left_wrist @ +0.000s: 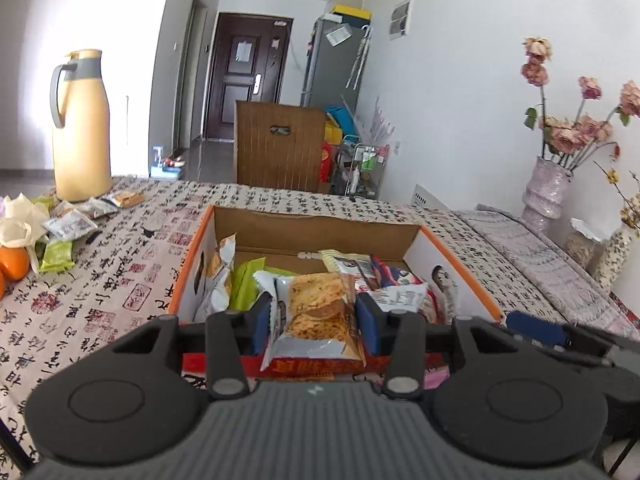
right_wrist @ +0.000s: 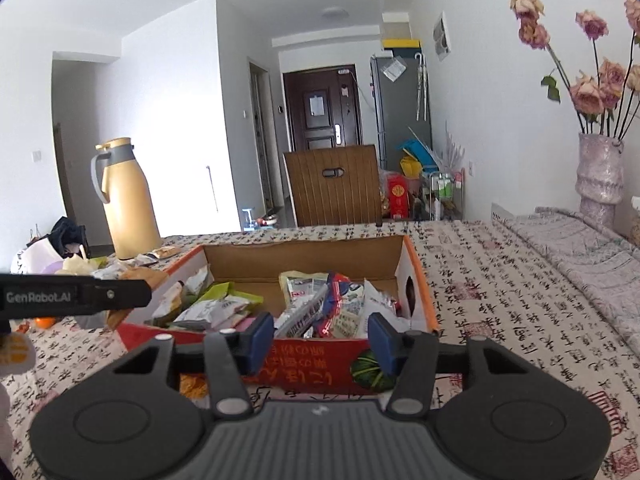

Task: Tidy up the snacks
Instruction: 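Carry both packets over the box and open both tools to drop them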

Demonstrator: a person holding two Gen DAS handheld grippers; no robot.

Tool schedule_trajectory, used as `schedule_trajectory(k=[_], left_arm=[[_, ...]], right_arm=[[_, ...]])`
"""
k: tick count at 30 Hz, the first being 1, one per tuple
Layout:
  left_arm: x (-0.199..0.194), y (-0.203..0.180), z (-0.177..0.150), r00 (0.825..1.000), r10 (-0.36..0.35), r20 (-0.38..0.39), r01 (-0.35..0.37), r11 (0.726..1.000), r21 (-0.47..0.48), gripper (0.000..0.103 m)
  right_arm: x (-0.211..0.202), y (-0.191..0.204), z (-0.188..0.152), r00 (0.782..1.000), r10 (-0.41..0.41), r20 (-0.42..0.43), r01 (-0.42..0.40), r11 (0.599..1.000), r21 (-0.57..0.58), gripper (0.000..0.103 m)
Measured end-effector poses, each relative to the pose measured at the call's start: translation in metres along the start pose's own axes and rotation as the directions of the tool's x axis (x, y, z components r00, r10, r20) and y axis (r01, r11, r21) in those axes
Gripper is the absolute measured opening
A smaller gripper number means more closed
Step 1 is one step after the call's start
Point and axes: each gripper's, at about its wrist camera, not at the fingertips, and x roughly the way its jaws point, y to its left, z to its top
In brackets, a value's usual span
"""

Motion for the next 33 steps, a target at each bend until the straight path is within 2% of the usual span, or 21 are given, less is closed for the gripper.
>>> schedule_trajectory(k=[2,5,10,14,18,24,33], left_arm=[[0.004,0.005,0.0,1.0,-0.001,-0.007,0.001,1.0,-0.007,0.045],[0.009,0.011,-0.004,1.0,-0.005,-0.02,0.005,1.0,-0.017,0.045],[0.011,0.017,-0.012,0.999,-0.01,-0.04,0.008,0.999,-0.032,0.045],[0.011,0.02,-0.014,0.999,-0.006,-0.042,0.004,0.999,-0.035,0.045],[0.01,0.021,-0.011,0.999,-0.004,-0.035,0.003,0.999,-0.036,0.045],[0.013,0.02,-0.001,1.0,0.002,-0.016,-0.003,0.999,-0.035,0.045],[0.032,0.017,0.02,1.0,0.03,0.005,-0.03,0.999,-0.015,0.045]], right_arm=[[0.005,0.003,-0.004,0.999,0.021,-0.037,-0.021,1.0,-0.005,0.054],[0.013,0.012,-0.018,0.993,0.045,-0.107,-0.051,0.997,-0.051,0.062],[0.046,0.018,-0.04,0.966,-0.013,-0.259,-0.003,0.998,-0.059,0.062],[0.058,0.022,-0.048,0.95,-0.029,-0.312,0.004,0.997,-0.08,0.06],[0.047,0.026,-0.047,0.964,-0.023,-0.264,-0.005,0.995,-0.104,0.06],[0.021,0.024,-0.023,0.989,-0.005,-0.147,-0.01,0.995,-0.1,0.06],[0.033,0.02,0.021,0.999,-0.01,-0.052,0.006,0.997,-0.083,0.06]])
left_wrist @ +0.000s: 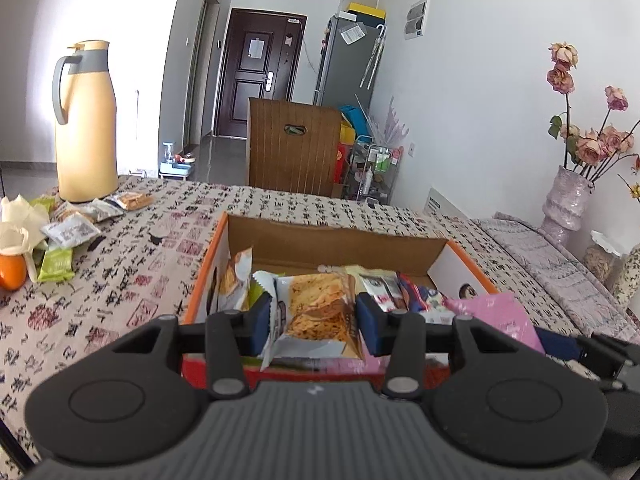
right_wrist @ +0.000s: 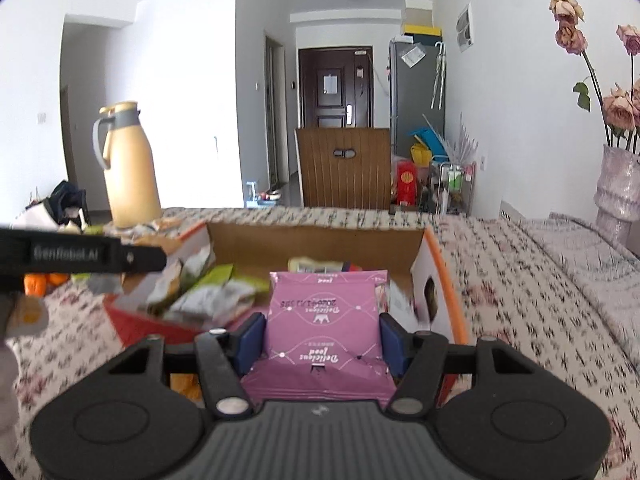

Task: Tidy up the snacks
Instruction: 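Carry both packets over the box and open both tools to drop them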

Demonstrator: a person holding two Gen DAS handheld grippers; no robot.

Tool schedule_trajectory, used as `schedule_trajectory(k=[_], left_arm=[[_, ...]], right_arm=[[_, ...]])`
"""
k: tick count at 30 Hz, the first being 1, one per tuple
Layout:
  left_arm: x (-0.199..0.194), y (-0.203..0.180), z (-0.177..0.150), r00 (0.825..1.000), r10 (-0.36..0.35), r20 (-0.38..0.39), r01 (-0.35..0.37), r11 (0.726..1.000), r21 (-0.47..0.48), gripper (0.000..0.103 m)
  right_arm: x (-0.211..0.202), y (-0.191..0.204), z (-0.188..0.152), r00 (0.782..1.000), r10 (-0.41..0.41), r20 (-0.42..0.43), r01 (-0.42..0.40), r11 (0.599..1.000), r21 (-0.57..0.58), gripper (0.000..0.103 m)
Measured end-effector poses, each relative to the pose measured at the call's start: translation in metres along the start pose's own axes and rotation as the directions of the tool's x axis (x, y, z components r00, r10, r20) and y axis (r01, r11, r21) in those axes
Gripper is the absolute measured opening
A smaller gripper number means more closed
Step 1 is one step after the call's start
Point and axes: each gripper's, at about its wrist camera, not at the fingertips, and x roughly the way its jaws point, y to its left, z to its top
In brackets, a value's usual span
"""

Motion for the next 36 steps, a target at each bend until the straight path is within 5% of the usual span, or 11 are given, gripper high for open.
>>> schedule_trajectory(k=[10,20,23,25,27,36], left_arm=[[0.039,0.004,0.013,0.996,0.068,0.054,-0.067,0.997,-0.025,0.046],[0.069,0.016,-0.003,0.996,0.089,0.02,-0.088,0.996,-0.022,0.047],[0.065,0.018,-0.004,0.994,0.099,0.043,-0.097,0.995,-0.032,0.056],[0.061,0.022,-0.003,0.995,0.088,0.056,-0.085,0.995,-0.056,0.068],[0.057,0.024,-0.003,0.992,0.107,0.072,-0.101,0.992,-0.075,0.1],[0.052,0.029,-0.001,0.989,0.124,0.086,-0.114,0.987,-0.116,0.103]], right_arm=[[0.045,-0.009,0.031,0.997,-0.01,0.08,0.005,0.999,0.054,0.06],[0.074,-0.016,0.015,0.997,-0.005,0.079,-0.001,0.997,0.071,0.06],[0.074,-0.017,0.014,0.997,-0.004,0.08,-0.002,0.997,0.077,0.065],[0.073,-0.018,0.012,0.996,-0.008,0.084,0.001,0.996,0.09,0.096],[0.073,-0.02,0.011,0.996,-0.018,0.089,0.009,0.995,0.102,0.103],[0.077,-0.025,0.008,0.996,-0.038,0.076,0.028,0.992,0.127,0.103]])
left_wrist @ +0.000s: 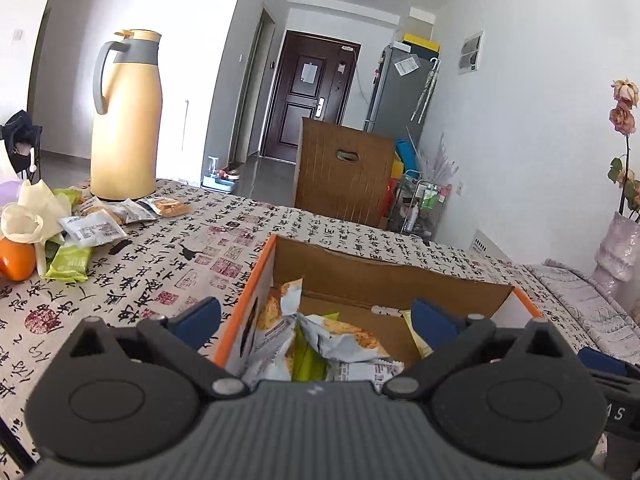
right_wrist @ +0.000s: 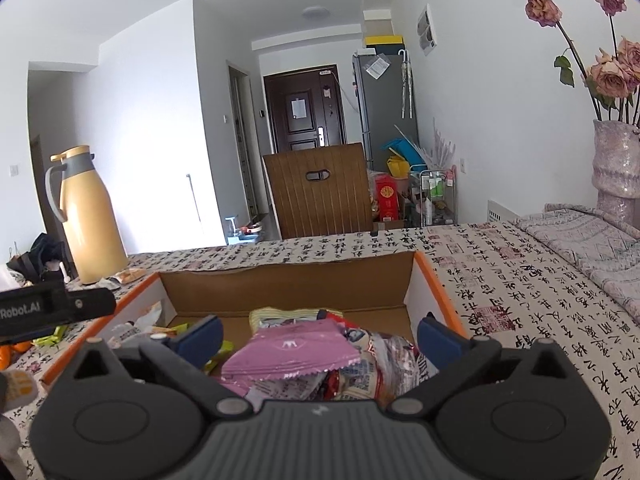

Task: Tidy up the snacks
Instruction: 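Carry both packets over the box and open both tools to drop them, then withdraw both open tools from the box toward the remaining packets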

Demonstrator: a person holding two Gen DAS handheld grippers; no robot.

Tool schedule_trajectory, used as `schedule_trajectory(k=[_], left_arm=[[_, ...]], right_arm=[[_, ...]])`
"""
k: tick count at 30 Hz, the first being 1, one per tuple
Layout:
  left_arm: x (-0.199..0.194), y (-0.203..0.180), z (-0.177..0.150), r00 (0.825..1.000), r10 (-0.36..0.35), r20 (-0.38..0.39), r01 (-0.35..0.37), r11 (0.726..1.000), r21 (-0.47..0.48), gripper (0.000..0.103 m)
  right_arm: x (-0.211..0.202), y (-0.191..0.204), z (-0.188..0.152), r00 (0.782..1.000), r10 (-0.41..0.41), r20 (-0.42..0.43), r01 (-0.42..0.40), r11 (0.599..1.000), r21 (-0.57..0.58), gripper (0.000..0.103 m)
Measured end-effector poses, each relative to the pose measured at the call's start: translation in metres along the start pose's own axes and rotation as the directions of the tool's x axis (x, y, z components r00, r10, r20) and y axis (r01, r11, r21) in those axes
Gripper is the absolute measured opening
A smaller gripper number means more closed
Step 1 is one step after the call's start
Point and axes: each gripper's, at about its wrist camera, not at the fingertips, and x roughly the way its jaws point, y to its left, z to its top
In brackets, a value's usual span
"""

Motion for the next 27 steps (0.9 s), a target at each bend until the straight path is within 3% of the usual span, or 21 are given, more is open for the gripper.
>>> schedule_trajectory(k=[17,27], left_arm=[[-0.037,-0.008,0.018,1.0,-0.022,-0.02,0.021,1.0,-0.017,0.103],[-0.075,-0.005,-0.004,0.998,-0.042,-0.051,0.044,0.999,0.029,0.103]], right_arm=[[-0.038,0.005,0.016,1.0,-0.002,-0.018,0.001,1.0,-0.031,0.103],[-0.083,0.003,-0.004,0.999,0.0,-0.039,-0.002,0.998,-0.061,0.103]])
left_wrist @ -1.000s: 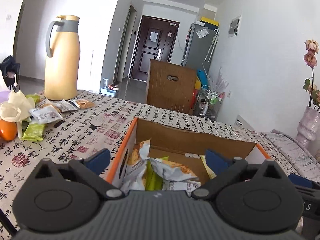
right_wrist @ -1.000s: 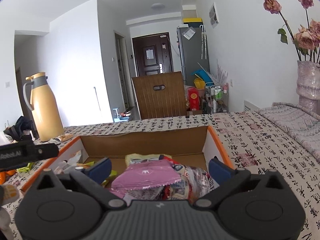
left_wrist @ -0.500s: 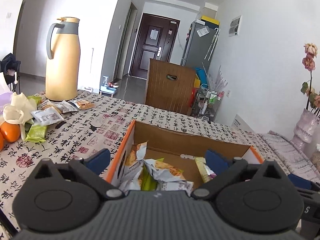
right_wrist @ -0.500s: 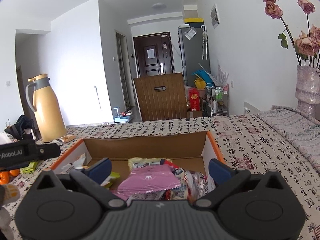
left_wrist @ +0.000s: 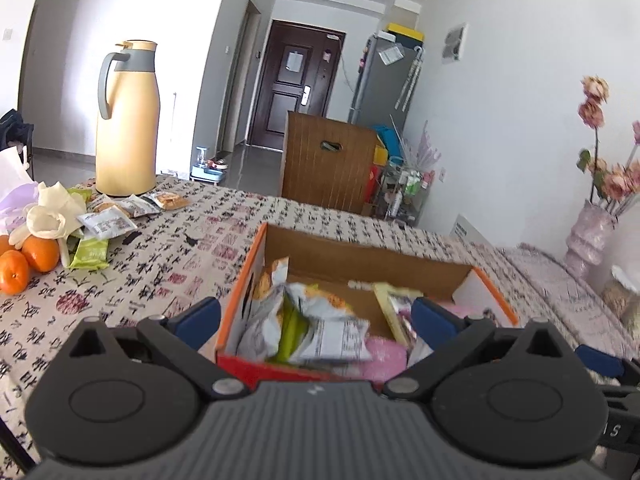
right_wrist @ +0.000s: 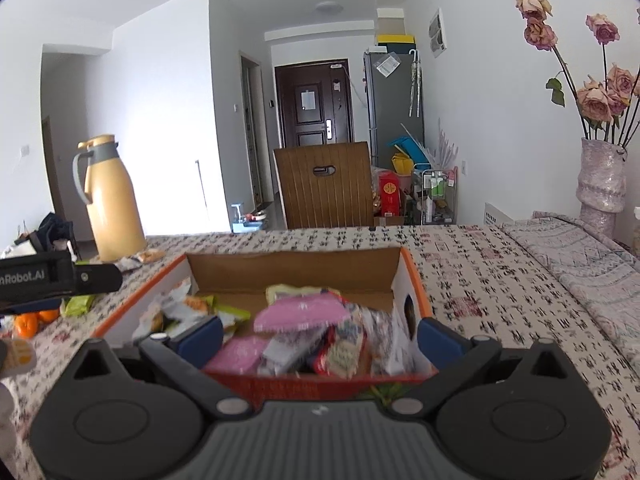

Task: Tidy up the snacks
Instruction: 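Withdraw both open tools from the box toward the remaining packets, then grasp a white packet with the right tool while the left tool grasps a biscuit packet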

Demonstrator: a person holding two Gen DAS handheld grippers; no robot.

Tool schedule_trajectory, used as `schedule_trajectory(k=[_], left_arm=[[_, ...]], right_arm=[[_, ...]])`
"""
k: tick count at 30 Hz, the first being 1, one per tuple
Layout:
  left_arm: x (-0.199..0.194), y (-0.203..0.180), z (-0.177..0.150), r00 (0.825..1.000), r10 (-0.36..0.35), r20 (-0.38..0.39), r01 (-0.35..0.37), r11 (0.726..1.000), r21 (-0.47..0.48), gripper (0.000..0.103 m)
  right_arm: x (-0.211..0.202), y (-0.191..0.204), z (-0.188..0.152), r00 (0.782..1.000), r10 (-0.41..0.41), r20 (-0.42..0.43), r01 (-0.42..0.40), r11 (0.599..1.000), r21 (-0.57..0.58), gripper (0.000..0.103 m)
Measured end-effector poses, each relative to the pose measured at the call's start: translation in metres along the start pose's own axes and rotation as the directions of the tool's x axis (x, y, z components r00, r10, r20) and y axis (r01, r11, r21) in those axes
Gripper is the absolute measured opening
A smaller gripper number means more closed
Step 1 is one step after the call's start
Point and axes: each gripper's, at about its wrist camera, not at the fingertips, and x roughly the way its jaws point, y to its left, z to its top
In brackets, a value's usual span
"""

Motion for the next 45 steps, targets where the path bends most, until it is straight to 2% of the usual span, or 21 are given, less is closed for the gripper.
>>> schedule_trajectory(k=[6,12,16,21,25,26,30,32,34,35,40,45], left_arm=[[-0.009,0.01,-0.035,0.997,-0.014,-0.075,0.017,0.999,0.05,0.103],[-0.008,0.025,-0.07,0.988,0.011,-0.152,0.003,0.996,0.087,0.103],[-0.004,0.031,-0.087,0.981,0.027,-0.192,-0.006,0.994,0.107,0.103],[-0.004,0.029,-0.095,0.985,0.033,-0.172,-0.011,0.991,0.132,0.103],[-0.005,0.023,-0.098,0.986,0.038,-0.164,-0.012,0.987,0.16,0.103],[-0.004,0.023,-0.098,0.985,0.037,-0.166,-0.01,0.987,0.158,0.103],[0.0,0.029,-0.097,0.982,0.027,-0.186,-0.004,0.993,0.121,0.103],[0.001,0.033,-0.096,0.981,0.024,-0.19,-0.004,0.995,0.103,0.103],[0.002,0.034,-0.096,0.981,0.02,-0.195,-0.001,0.996,0.094,0.103],[0.002,0.034,-0.096,0.98,0.019,-0.197,-0.001,0.996,0.093,0.103],[0.002,0.034,-0.096,0.98,0.019,-0.197,-0.001,0.996,0.092,0.103],[0.002,0.032,-0.096,0.979,0.034,-0.199,-0.013,0.994,0.107,0.103]], right_arm=[[-0.019,-0.009,-0.027,0.998,-0.015,-0.055,0.013,1.0,-0.02,0.103],[-0.026,-0.022,-0.054,0.99,-0.039,-0.136,0.033,0.998,-0.044,0.103],[-0.021,-0.036,-0.069,0.981,-0.041,-0.187,0.039,0.999,-0.017,0.103],[-0.006,-0.053,-0.069,0.972,-0.011,-0.233,0.024,0.998,0.054,0.103],[0.008,-0.056,-0.063,0.969,-0.013,-0.248,0.024,0.999,0.043,0.103],[0.012,-0.057,-0.06,0.968,-0.019,-0.251,0.03,0.999,0.038,0.101],[0.027,-0.06,-0.056,0.961,-0.011,-0.275,0.027,0.998,0.054,0.083],[0.033,-0.061,-0.055,0.958,-0.005,-0.285,0.022,0.998,0.055,0.068],[0.037,-0.059,-0.055,0.956,-0.008,-0.295,0.024,0.998,0.051,0.049],[0.039,-0.059,-0.055,0.954,-0.007,-0.299,0.022,0.999,0.049,0.045],[0.035,-0.055,-0.061,0.961,-0.009,-0.276,0.025,0.998,0.055,0.042],[0.016,-0.048,-0.063,0.982,-0.032,-0.185,0.04,0.998,0.043,0.041]])
